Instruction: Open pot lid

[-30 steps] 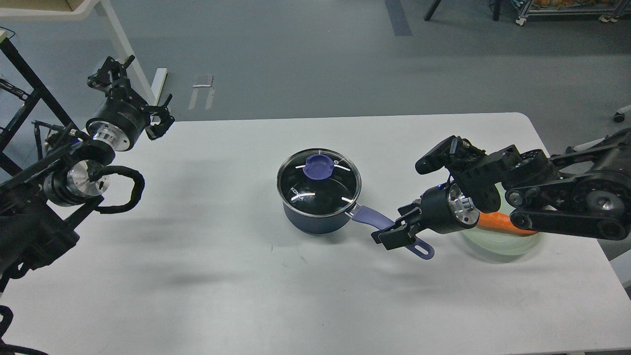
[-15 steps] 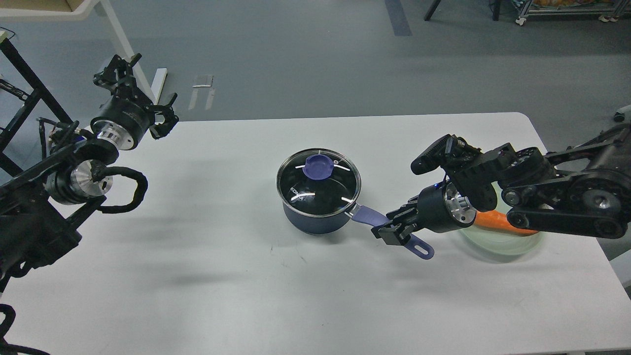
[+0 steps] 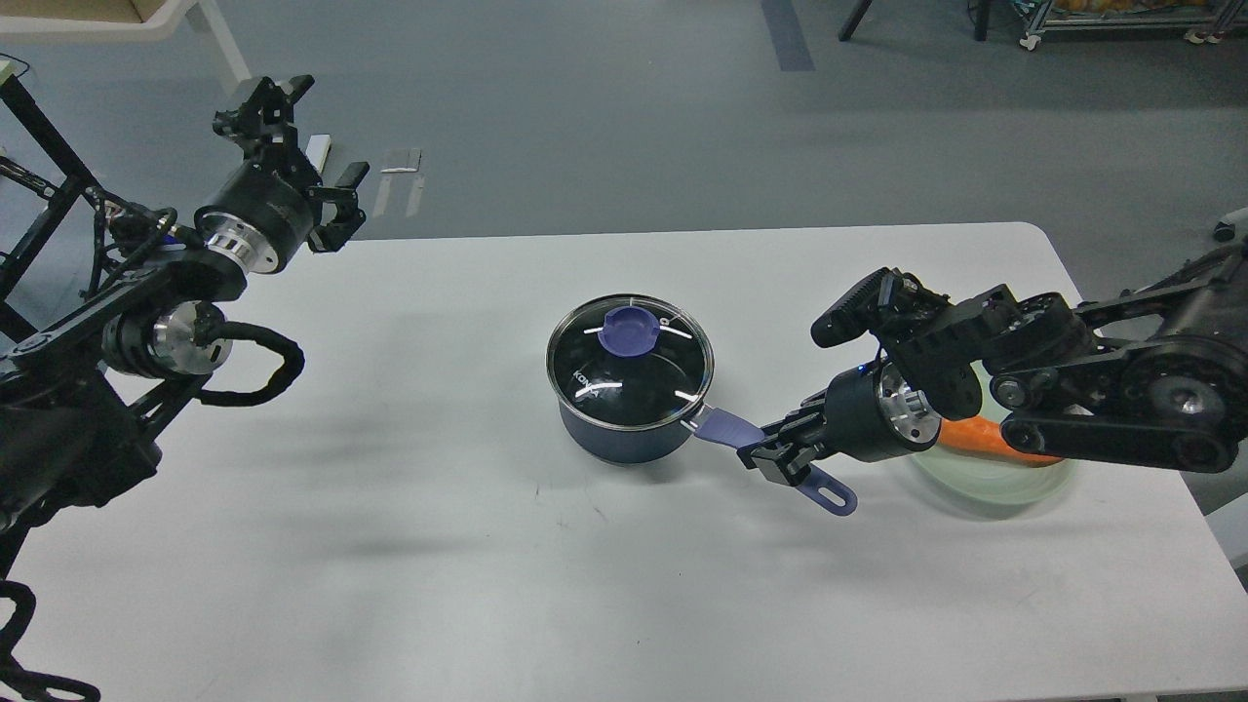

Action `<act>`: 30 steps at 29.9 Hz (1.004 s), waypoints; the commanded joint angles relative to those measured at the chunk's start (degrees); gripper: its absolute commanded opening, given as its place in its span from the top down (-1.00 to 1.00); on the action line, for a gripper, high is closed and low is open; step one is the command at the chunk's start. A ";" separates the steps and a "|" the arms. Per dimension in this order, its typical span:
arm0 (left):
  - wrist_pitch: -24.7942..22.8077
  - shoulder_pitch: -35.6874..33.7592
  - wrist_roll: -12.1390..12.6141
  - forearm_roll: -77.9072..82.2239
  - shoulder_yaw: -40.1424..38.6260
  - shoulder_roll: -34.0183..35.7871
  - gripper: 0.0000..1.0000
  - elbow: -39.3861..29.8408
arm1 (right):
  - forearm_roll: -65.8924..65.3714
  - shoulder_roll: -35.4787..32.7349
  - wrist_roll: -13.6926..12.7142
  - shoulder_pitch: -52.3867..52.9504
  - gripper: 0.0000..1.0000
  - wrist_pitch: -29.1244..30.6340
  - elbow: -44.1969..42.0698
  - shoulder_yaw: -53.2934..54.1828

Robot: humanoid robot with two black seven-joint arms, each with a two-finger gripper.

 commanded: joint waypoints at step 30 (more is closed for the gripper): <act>15.83 -11.38 -0.61 85.16 26.46 -7.21 -0.96 -14.02 | 1.31 1.76 0.07 0.25 0.68 -0.18 -1.66 0.53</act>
